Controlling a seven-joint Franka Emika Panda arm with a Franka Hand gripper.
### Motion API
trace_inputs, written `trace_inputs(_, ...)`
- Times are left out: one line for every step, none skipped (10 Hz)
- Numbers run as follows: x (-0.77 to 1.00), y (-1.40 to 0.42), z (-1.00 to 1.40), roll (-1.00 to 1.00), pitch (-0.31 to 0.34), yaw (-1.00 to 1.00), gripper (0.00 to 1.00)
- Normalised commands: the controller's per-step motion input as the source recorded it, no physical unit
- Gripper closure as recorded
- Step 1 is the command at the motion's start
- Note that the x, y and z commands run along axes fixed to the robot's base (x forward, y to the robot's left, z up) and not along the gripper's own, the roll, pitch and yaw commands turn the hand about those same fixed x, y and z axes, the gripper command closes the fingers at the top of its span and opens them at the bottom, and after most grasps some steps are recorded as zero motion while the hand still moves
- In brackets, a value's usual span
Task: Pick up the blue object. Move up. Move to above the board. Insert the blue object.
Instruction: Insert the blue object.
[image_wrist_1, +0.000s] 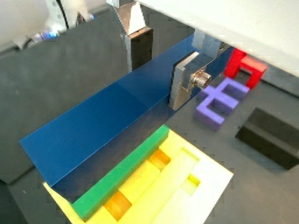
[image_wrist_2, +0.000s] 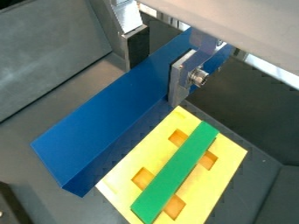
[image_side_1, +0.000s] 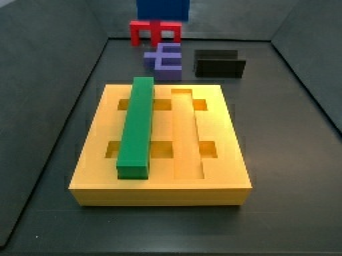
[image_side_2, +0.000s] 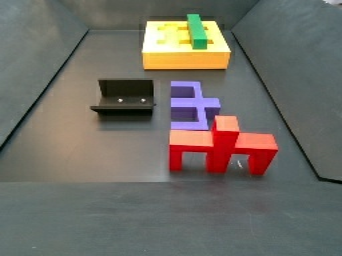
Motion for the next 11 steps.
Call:
trace_inputs(0.15, -0.04, -0.81, 0.16, -0.136, 0.05, 1.00)
trace_inputs(0.13, -0.04, -0.84, 0.13, -0.144, 0.12, 1.00)
trace_inputs(0.13, -0.09, -0.88, 0.10, -0.146, 0.10, 1.00)
trace_inputs(0.14, -0.14, -0.90, 0.08, -0.147, 0.08, 1.00)
trace_inputs(0.27, -0.16, -0.89, 0.12, -0.121, 0.09, 1.00)
trace_inputs(0.30, -0.13, -0.85, 0.16, -0.099, 0.08, 1.00)
trace_inputs(0.28, -0.13, -0.86, 0.16, -0.099, 0.09, 1.00)
trace_inputs(0.29, -0.10, -0.83, 0.18, -0.091, 0.09, 1.00)
trace_inputs(0.15, -0.11, -0.82, 0.19, -0.099, 0.07, 1.00)
trace_inputs(0.00, -0.03, -0.89, 0.09, -0.163, 0.11, 1.00)
trace_inputs(-0.05, -0.02, -0.89, 0.08, -0.180, 0.09, 1.00)
